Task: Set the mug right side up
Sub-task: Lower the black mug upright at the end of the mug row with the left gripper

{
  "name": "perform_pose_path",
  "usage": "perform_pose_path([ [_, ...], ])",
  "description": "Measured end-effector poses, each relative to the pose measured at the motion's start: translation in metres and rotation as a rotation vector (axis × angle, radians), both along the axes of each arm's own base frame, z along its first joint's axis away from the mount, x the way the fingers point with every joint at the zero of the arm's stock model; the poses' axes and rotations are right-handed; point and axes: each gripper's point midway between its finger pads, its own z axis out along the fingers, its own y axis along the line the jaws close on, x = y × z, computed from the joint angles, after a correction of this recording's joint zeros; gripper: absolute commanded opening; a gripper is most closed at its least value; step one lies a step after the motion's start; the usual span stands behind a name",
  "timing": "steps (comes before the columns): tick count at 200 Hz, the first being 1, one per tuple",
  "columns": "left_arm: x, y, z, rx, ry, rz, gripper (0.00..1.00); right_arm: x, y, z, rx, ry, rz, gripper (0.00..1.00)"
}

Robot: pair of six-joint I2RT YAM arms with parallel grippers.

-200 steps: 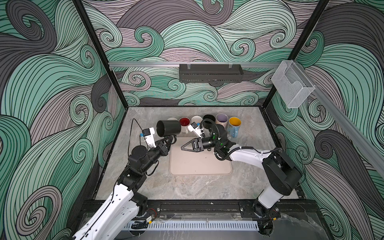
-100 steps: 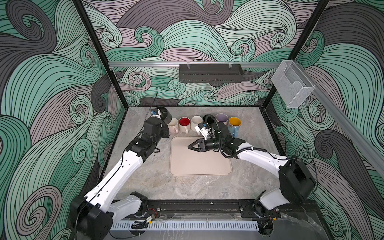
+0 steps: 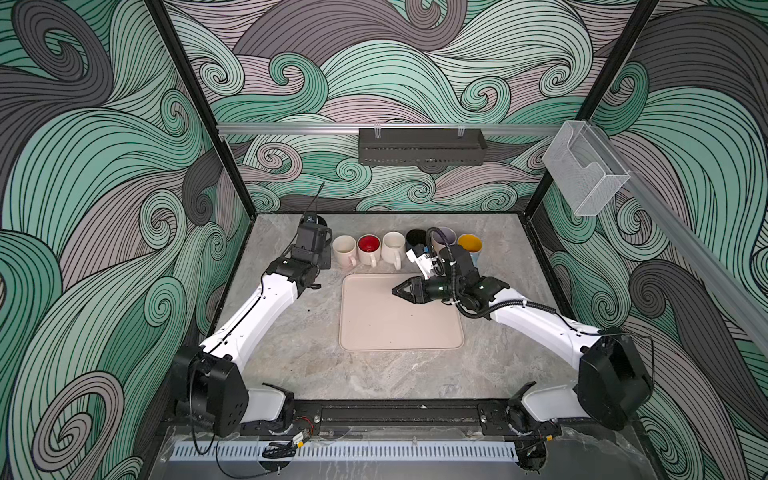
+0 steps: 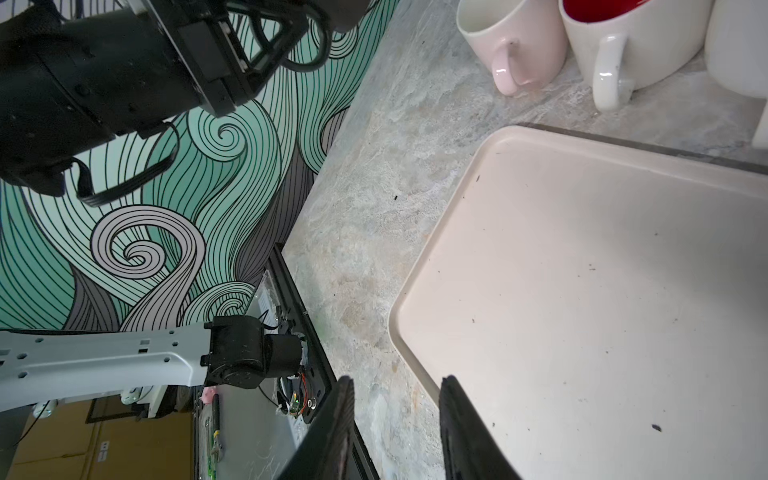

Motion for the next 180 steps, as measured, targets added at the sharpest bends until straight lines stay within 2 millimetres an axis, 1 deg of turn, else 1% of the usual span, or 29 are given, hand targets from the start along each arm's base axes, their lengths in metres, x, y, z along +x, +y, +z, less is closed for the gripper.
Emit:
perform_pose_path([
  [10, 0.002, 0.009, -0.003, -0.013, 0.001, 0.017, 0.0, 0.001, -0.002, -0.002, -0.008, 0.004, -0.006, 0.36],
  [31, 0.003, 0.025, -0.016, -0.06, 0.019, 0.046, 0.0, 0.003, -0.004, -0.004, -0.014, 0.001, -0.012, 0.36],
  [58, 0.008, 0.035, -0.038, -0.124, 0.046, 0.063, 0.0, 0.004, -0.005, -0.005, -0.017, 0.0, -0.014, 0.36],
  [88, 0.014, 0.032, -0.063, -0.175, 0.084, 0.057, 0.0, 0.005, -0.005, -0.01, -0.018, 0.015, -0.012, 0.35],
  [108, 0.02, 0.03, -0.079, -0.201, 0.111, 0.056, 0.0, 0.008, -0.005, -0.02, -0.03, 0.045, -0.013, 0.35],
  [124, 0.022, 0.028, -0.095, -0.219, 0.149, 0.062, 0.0, 0.009, -0.004, -0.028, -0.038, 0.064, -0.013, 0.36],
  [153, 0.023, 0.027, -0.122, -0.233, 0.211, 0.083, 0.0, 0.008, -0.003, -0.027, -0.034, 0.065, -0.009, 0.36],
  [180, 0.026, 0.025, -0.132, -0.252, 0.226, 0.089, 0.0, 0.009, -0.003, -0.027, -0.032, 0.062, -0.008, 0.36],
])
